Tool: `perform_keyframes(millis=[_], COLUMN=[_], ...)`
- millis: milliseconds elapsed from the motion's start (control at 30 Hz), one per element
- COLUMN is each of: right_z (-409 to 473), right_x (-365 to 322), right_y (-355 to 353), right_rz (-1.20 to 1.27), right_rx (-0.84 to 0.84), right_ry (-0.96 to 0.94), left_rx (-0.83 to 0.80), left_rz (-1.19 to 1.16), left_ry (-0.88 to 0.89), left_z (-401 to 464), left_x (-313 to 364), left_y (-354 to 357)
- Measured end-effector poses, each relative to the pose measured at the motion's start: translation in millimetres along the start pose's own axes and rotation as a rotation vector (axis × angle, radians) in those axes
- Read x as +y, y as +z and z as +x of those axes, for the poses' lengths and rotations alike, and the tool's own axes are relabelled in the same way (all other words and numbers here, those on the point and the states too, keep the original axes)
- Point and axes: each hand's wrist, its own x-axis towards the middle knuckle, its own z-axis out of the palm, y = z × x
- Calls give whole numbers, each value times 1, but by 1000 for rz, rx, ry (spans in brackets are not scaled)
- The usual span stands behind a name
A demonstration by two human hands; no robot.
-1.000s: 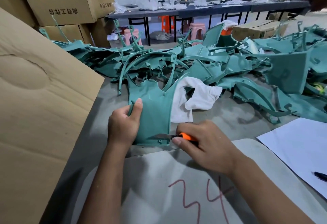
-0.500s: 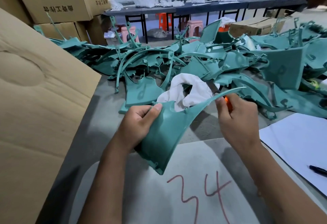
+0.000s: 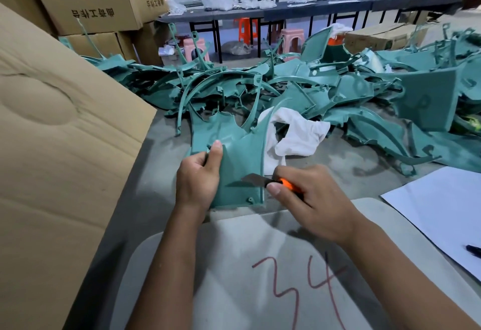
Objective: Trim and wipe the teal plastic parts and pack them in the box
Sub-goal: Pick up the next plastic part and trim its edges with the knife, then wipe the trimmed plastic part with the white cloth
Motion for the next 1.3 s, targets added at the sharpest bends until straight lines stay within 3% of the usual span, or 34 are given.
perform_keyframes(millis=[233, 333, 433, 533, 600, 700, 800, 867, 933, 1033, 1167, 1300], right_z=[-4, -5, -11, -19, -17, -8, -2, -1, 6, 31, 73, 91], right_x=[13, 27, 47, 57, 49, 22, 9, 10, 12, 19, 30, 46], right_y=[-17, -28, -47, -55, -51, -33, -11, -8, -8, -4, 13, 33], right_rz=[-89, -191, -355, -490, -462, -359, -296, -285, -383, -554, -560, -516], right_rx=[333, 499, 590, 530, 430, 75, -178, -146, -13, 109, -119, -227], right_ry=[169, 341, 608, 780, 655, 385, 256, 224, 220, 391, 682, 653], left_rx=[-260, -341, -385, -366, -206, 66, 154, 170, 167, 180, 141, 144], left_rz=[-116, -186, -282, -386, -421, -478, -497, -427, -301, -142, -77, -55], left_ry=[144, 200, 136, 47, -4, -121, -150, -127, -86, -46, -36, -41], left_z=[-8, -10, -9, -4, -1, 2, 9, 12, 12, 10, 6, 7], left_x=[2, 3, 2, 3, 3, 0, -5, -8, -13, -17, -10, -11], left_y=[3, -3, -14, -24, -25, -22, -24, -24, -25, -26, -27, -26])
